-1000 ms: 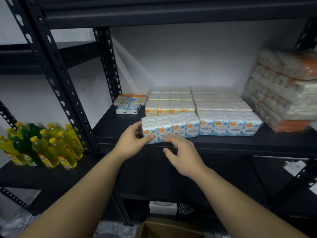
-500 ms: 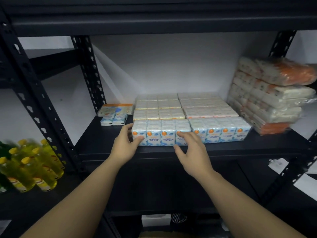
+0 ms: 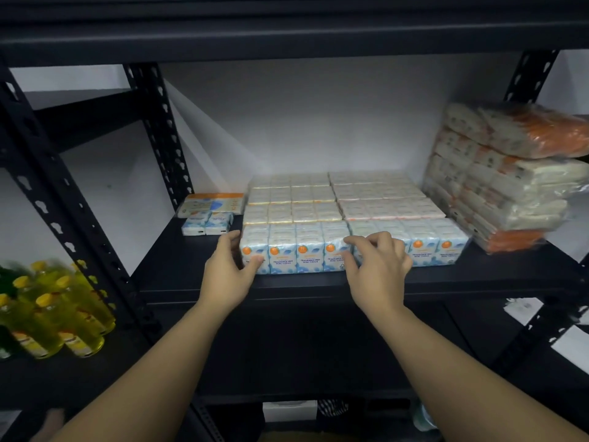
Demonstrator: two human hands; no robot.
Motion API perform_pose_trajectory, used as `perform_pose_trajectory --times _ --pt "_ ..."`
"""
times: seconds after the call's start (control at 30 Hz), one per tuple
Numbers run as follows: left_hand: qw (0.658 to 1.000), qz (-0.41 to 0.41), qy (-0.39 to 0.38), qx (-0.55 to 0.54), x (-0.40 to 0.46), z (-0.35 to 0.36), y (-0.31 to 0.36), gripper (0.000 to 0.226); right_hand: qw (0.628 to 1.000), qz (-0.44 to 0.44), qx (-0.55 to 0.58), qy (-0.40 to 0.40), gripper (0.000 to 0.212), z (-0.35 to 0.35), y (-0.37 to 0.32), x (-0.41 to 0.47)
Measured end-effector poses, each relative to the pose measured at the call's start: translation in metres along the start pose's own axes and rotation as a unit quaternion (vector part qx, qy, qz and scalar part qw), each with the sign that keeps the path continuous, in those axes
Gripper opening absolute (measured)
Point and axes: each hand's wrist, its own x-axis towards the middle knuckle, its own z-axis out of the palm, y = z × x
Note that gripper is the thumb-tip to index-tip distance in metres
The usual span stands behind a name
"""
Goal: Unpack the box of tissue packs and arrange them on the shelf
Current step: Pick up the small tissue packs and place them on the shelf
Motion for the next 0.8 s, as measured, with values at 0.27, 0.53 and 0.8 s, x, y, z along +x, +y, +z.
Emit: perform_pose_trajectory --times 0.27,0.53,0.8 --pt "0.979 0.064 -0.054 0.184 0.002 0.019 0.035 0.084 0.998 0.027 -0.022 -0.059 0.065 -0.017 0.036 0.013" --pt "0.984 0.028 -0.030 0.176 0.005 0.031 0.041 0.074 0.992 -0.015 -0.007 -0.125 0.057 -0.017 0.053 0.024" --pt "0.982 -0.010 -0.031 0.187 0.007 0.026 0.050 0.100 0.985 -0.026 -0.024 -0.168 0.069 -0.027 0.055 0.028"
